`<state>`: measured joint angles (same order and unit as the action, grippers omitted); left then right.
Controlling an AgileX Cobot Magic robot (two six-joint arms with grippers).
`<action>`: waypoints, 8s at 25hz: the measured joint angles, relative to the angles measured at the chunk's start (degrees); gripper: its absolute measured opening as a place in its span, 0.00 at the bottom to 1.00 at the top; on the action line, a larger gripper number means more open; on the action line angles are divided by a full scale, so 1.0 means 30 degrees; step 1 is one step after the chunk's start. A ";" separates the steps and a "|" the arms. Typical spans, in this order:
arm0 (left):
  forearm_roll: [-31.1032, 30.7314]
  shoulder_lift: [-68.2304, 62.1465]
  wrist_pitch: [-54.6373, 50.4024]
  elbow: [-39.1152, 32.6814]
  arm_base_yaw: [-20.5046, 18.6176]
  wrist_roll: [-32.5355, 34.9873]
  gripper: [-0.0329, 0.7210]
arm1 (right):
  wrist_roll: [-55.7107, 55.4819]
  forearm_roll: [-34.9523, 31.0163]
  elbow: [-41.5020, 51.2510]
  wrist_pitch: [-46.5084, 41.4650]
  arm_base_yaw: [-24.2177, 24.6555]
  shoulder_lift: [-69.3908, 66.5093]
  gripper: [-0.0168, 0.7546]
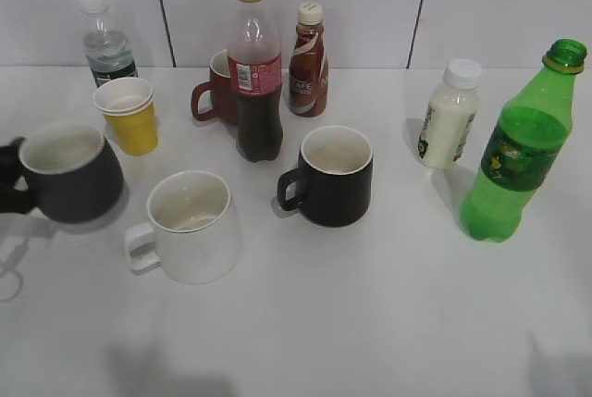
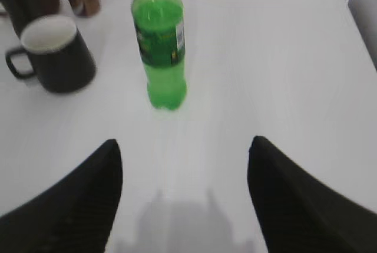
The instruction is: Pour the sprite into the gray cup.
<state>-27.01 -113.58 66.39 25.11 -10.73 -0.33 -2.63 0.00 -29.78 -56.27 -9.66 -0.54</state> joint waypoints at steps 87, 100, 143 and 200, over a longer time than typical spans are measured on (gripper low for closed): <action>0.4731 1.0782 -1.9811 0.3969 1.6796 -0.2589 0.13 | 3.4534 -1.2260 -0.1523 2.9790 -1.0262 -2.8009 0.55; 0.4731 1.0782 -1.9218 0.3969 1.6875 -0.2589 0.13 | 3.7642 -1.2283 -0.1614 3.2012 -1.0262 -2.8392 0.55; 0.5937 1.2766 -1.4217 0.1275 0.8696 -0.1975 0.13 | 0.6253 -0.5216 0.1554 2.7789 -0.3701 -2.4305 0.54; 0.6139 -0.0308 0.0829 -0.3647 0.2567 -0.0362 0.37 | 0.2118 -0.2909 0.2776 3.3503 -0.2192 -2.7405 0.54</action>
<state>-8.59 -114.51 68.87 14.17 -3.03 -1.41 3.73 -8.73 -21.46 44.24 -16.24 -82.76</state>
